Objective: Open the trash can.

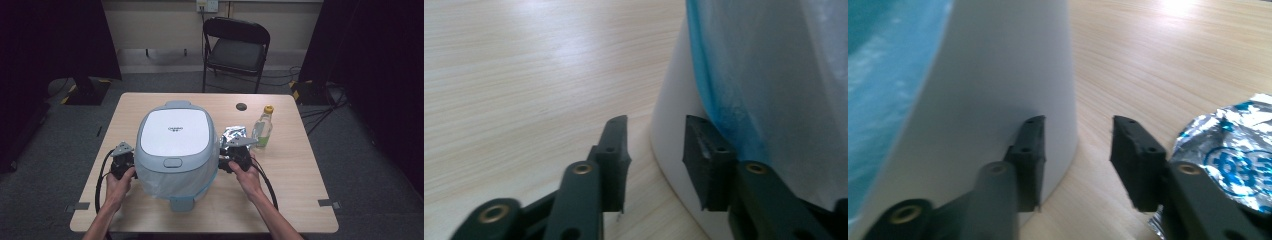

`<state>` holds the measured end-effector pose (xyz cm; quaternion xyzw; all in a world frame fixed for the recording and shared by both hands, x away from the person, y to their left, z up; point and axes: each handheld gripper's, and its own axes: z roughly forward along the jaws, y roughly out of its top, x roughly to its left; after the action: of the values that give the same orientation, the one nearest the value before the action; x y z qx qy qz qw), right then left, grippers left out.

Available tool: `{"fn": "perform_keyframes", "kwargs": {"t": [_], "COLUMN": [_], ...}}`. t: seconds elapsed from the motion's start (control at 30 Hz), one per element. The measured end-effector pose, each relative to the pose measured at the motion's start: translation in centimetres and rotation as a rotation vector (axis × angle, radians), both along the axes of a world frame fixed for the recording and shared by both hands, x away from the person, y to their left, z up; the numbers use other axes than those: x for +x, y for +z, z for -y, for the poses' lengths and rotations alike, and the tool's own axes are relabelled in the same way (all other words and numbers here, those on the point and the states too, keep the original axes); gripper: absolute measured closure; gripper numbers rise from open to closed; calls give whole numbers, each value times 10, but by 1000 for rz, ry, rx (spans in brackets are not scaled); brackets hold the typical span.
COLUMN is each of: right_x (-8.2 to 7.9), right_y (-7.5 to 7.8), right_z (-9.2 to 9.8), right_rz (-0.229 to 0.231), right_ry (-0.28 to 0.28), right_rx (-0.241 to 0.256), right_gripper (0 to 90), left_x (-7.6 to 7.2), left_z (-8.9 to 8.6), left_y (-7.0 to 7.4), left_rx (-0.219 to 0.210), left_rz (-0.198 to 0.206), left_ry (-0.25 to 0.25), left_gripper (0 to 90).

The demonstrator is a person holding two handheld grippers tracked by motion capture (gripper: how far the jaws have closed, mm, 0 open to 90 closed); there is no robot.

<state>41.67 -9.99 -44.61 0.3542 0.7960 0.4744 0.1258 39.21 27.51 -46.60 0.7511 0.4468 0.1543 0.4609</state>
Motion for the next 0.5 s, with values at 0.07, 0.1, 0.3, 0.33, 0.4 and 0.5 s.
{"fn": "perform_keyframes", "kwargs": {"t": [0.07, 0.1, 0.3, 0.33, 0.4, 0.5], "right_x": [0, 0, 4, 5, 5, 4], "right_y": [1, 1, -1, 0, 2, 5], "right_z": [-1, -1, 7, 9, 14, 19], "right_rz": [11, 21, -2, -8, -21, -25], "right_ry": [-22, -32, -19, -18, -20, -14], "right_rx": [-17, -27, -50, -55, -50, -47], "right_gripper": [486, 449, 351, 352, 377, 382], "left_x": [0, 1, 3, 3, 3, -1], "left_z": [-1, -1, -12, -17, -25, -35], "left_y": [0, -2, -6, -7, -8, -11], "left_rx": [40, 36, 76, 66, 63, 60], "left_rz": [2, -3, -19, -29, -54, -68], "left_ry": [21, 21, 71, 83, 97, 107], "left_gripper": [504, 465, 337, 337, 329, 308]}}
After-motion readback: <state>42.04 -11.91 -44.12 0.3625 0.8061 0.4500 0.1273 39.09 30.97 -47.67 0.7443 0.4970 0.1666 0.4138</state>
